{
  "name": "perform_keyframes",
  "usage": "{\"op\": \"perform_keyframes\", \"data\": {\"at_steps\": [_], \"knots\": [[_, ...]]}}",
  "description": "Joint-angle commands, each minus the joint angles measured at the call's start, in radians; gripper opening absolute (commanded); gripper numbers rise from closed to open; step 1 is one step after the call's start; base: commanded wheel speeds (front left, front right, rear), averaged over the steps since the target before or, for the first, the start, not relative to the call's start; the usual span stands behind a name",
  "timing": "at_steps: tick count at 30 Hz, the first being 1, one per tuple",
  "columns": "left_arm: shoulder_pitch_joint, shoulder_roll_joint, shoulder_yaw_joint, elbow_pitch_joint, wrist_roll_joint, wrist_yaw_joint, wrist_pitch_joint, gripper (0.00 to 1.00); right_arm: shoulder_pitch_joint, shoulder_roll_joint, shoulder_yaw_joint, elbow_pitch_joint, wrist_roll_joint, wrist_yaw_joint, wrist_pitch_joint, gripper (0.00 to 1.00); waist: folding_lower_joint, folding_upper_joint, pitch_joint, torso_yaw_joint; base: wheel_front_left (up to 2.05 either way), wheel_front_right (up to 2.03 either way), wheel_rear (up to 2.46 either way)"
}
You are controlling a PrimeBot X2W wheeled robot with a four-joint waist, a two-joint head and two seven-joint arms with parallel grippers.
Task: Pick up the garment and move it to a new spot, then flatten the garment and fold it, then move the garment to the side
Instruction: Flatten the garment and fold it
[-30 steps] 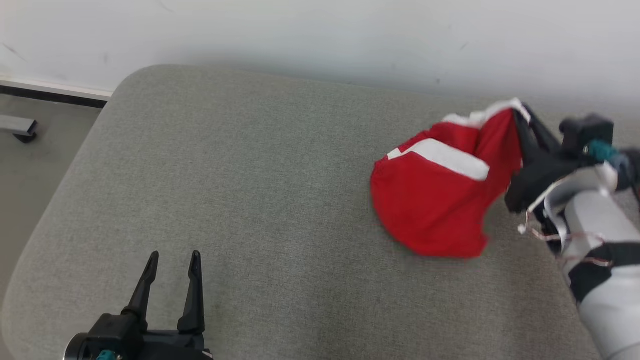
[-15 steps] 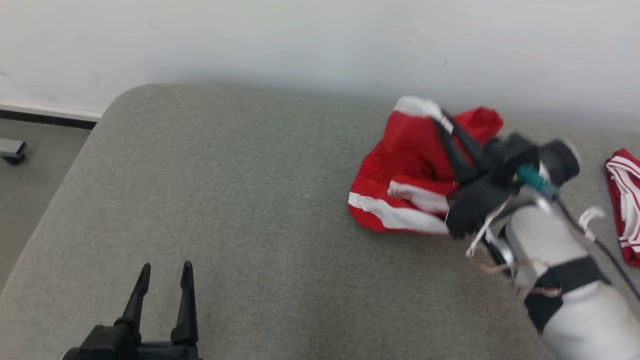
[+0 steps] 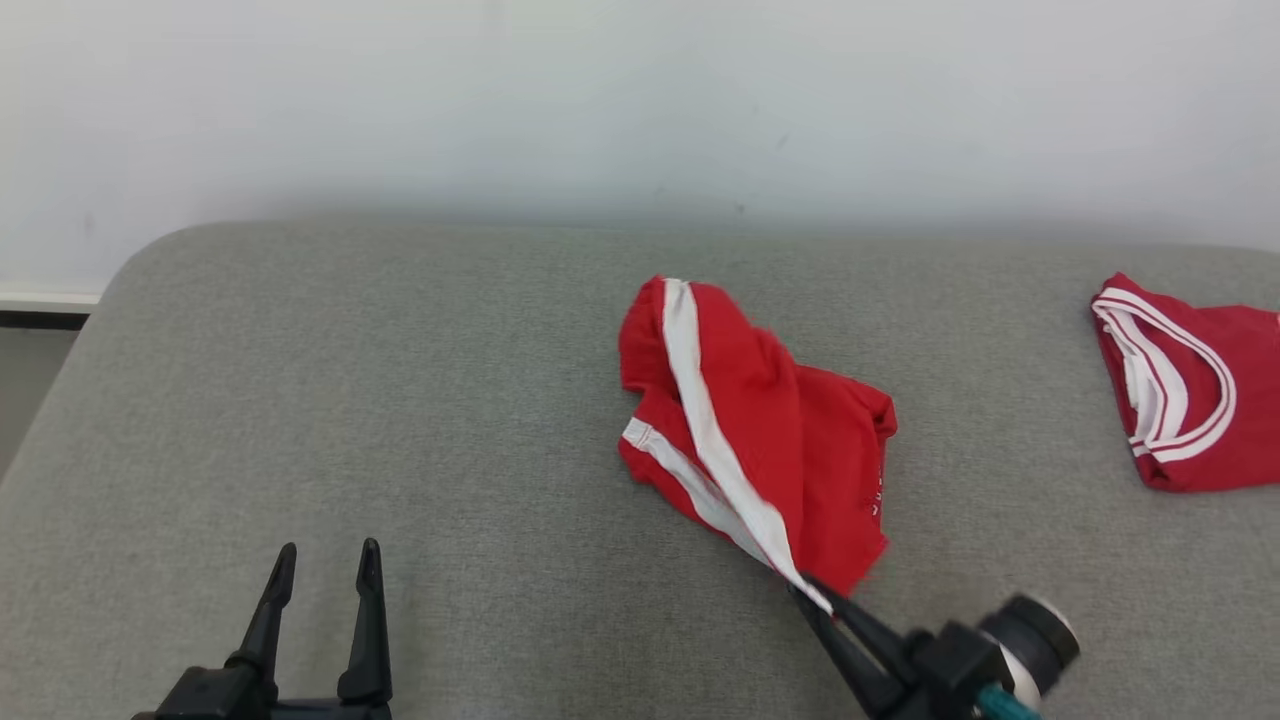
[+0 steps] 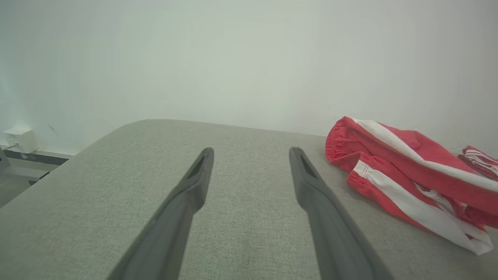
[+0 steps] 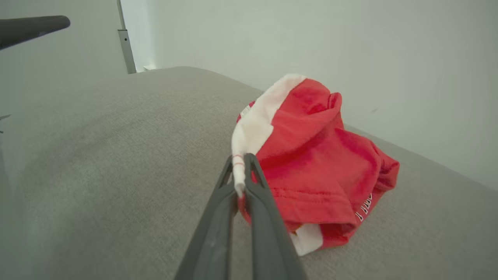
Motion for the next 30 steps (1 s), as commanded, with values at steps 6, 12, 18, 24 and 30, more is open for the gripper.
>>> {"op": "perform_keyframes", "data": {"at_steps": [6,12,18,24,30], "knots": [[-0.013,0.001,-0.011,0.005,0.0,0.001,-0.003,1.0,0.173,-0.039,-0.044,-0.04,-0.051,-0.003,0.012,0.0,0.0001,0.0,0.009,-0.026,0.0,0.0,0.0],[0.004,0.005,-0.004,0.003,-0.002,0.001,-0.003,1.0,0.282,-0.041,-0.118,-0.057,-0.096,-0.003,0.019,0.0,0.0001,0.0,0.01,-0.034,0.0,0.0,0.0],[0.018,-0.002,0.003,-0.003,0.009,0.001,-0.003,1.0,0.301,-0.014,-0.157,-0.08,-0.049,-0.003,0.016,1.0,0.0001,0.0,0.002,-0.048,0.0,0.0,0.0],[0.016,-0.005,0.006,-0.003,0.012,0.001,-0.003,1.0,0.291,0.006,-0.201,-0.136,-0.006,-0.003,0.002,1.0,0.0001,0.0,-0.008,-0.057,0.0,0.0,0.0],[0.023,-0.001,0.012,-0.003,0.011,0.001,-0.003,1.0,0.299,0.037,-0.269,-0.19,0.0,-0.003,-0.005,1.0,0.0001,0.0,-0.02,-0.064,0.0,0.0,0.0]]}}
